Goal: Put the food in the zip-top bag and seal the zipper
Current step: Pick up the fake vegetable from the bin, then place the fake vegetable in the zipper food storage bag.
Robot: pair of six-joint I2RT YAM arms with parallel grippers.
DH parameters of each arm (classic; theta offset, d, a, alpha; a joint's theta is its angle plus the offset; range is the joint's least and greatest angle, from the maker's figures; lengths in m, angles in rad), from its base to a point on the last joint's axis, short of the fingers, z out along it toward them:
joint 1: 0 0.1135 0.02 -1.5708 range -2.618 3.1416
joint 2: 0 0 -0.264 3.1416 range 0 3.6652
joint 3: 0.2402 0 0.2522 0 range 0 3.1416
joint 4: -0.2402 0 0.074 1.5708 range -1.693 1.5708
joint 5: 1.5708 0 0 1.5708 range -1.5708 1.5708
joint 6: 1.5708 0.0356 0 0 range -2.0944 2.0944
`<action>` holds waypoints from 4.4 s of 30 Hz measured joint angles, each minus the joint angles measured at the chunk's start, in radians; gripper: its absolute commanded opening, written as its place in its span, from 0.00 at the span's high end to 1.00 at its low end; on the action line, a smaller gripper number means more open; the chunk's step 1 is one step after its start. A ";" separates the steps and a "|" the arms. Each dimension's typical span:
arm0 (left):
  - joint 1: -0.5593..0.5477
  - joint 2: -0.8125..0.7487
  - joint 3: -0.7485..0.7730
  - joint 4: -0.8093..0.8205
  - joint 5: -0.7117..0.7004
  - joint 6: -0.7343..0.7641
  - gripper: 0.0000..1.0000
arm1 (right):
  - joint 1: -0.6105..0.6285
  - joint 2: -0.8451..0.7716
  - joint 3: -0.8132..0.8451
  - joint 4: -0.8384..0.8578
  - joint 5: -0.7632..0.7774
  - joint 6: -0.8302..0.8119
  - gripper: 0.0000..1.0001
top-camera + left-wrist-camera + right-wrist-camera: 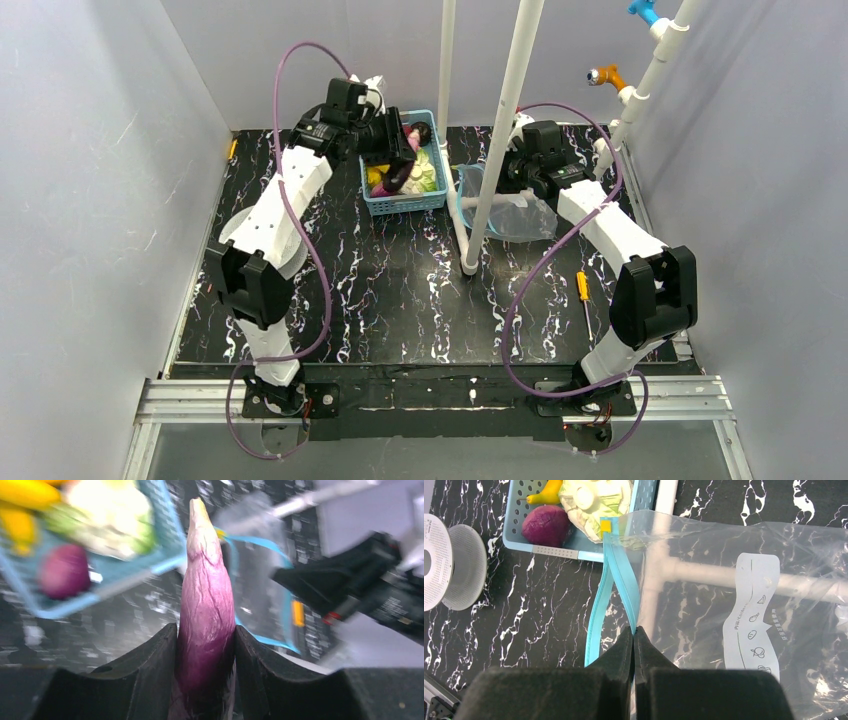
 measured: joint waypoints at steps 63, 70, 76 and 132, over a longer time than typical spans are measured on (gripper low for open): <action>-0.088 0.001 -0.314 0.446 0.498 -0.561 1.00 | 0.020 -0.084 -0.053 0.073 0.103 0.042 0.99; -0.097 0.042 -0.316 0.483 0.478 -0.607 1.00 | 0.022 -0.084 -0.053 0.079 0.087 0.042 0.99; -0.097 0.174 -0.278 0.493 0.405 -0.632 1.00 | 0.026 -0.100 -0.090 0.112 0.055 0.042 0.99; -0.242 0.236 -0.301 0.664 -0.245 -0.470 0.99 | 0.027 -0.151 -0.124 0.178 -0.064 0.037 0.99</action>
